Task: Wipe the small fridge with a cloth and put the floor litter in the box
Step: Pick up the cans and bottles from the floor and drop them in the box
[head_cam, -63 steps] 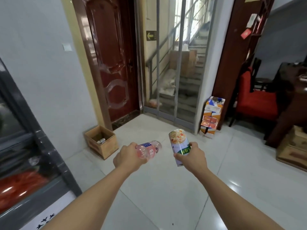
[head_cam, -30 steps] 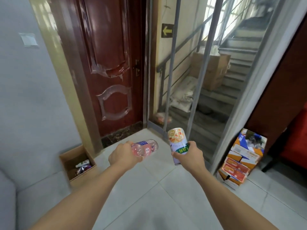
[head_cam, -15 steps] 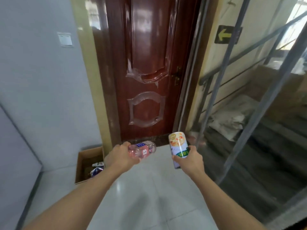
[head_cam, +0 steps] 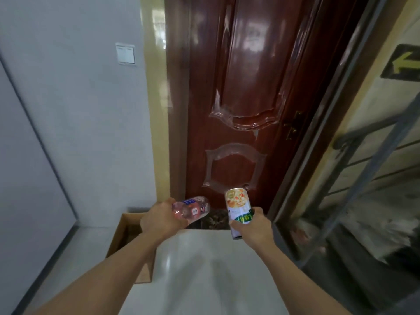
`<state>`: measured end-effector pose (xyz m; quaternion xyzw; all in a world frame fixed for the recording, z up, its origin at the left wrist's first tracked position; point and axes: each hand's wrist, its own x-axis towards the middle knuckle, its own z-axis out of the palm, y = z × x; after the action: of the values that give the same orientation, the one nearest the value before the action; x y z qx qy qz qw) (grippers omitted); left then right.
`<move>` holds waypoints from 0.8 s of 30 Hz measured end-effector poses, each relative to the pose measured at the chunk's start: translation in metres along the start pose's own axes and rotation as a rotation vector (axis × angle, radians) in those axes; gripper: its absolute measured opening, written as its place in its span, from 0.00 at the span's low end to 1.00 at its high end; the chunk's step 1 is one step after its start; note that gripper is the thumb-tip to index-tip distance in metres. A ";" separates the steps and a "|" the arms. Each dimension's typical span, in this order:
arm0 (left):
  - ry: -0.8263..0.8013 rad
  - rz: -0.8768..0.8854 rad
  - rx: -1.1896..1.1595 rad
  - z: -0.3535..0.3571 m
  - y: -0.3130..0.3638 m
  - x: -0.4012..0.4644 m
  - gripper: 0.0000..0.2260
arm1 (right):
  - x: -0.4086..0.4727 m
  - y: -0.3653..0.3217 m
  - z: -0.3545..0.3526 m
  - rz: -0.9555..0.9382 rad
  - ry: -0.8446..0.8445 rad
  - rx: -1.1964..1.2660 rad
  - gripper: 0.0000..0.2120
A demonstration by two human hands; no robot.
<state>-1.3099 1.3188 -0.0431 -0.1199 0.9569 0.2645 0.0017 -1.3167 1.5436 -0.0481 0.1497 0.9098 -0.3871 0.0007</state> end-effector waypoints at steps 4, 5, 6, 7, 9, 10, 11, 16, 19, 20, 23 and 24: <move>0.018 -0.030 -0.011 0.005 0.011 0.051 0.24 | 0.061 -0.020 0.002 -0.055 -0.030 -0.026 0.29; 0.021 -0.036 -0.008 0.007 0.013 0.063 0.24 | 0.075 -0.026 0.004 -0.062 -0.044 -0.023 0.29; 0.023 -0.047 0.000 0.007 0.014 0.074 0.24 | 0.089 -0.030 0.007 -0.066 -0.062 -0.018 0.29; 0.028 -0.066 0.014 0.008 0.015 0.085 0.24 | 0.102 -0.035 0.012 -0.074 -0.079 -0.014 0.29; 0.052 -0.113 0.034 0.009 0.015 0.106 0.24 | 0.128 -0.045 0.024 -0.095 -0.120 0.007 0.28; 0.066 -0.139 0.036 0.010 0.013 0.117 0.24 | 0.142 -0.051 0.031 -0.109 -0.145 0.009 0.28; 0.076 -0.168 0.039 0.012 0.011 0.127 0.24 | 0.156 -0.057 0.038 -0.131 -0.172 0.001 0.28; 0.164 -0.346 0.040 0.022 -0.001 0.170 0.25 | 0.228 -0.091 0.078 -0.281 -0.320 -0.060 0.28; 0.214 -0.492 0.033 0.028 -0.003 0.191 0.27 | 0.269 -0.111 0.099 -0.373 -0.427 -0.103 0.26; 0.229 -0.541 0.015 0.030 -0.003 0.196 0.28 | 0.281 -0.117 0.106 -0.401 -0.458 -0.120 0.26; 0.282 -0.671 -0.023 0.037 -0.007 0.207 0.29 | 0.310 -0.132 0.126 -0.484 -0.549 -0.147 0.26; 0.293 -0.711 -0.029 0.039 -0.009 0.208 0.30 | 0.316 -0.135 0.134 -0.504 -0.580 -0.156 0.26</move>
<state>-1.5118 1.2836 -0.0950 -0.4810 0.8418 0.2408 -0.0450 -1.6711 1.4465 -0.0835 -0.1946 0.9069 -0.3309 0.1739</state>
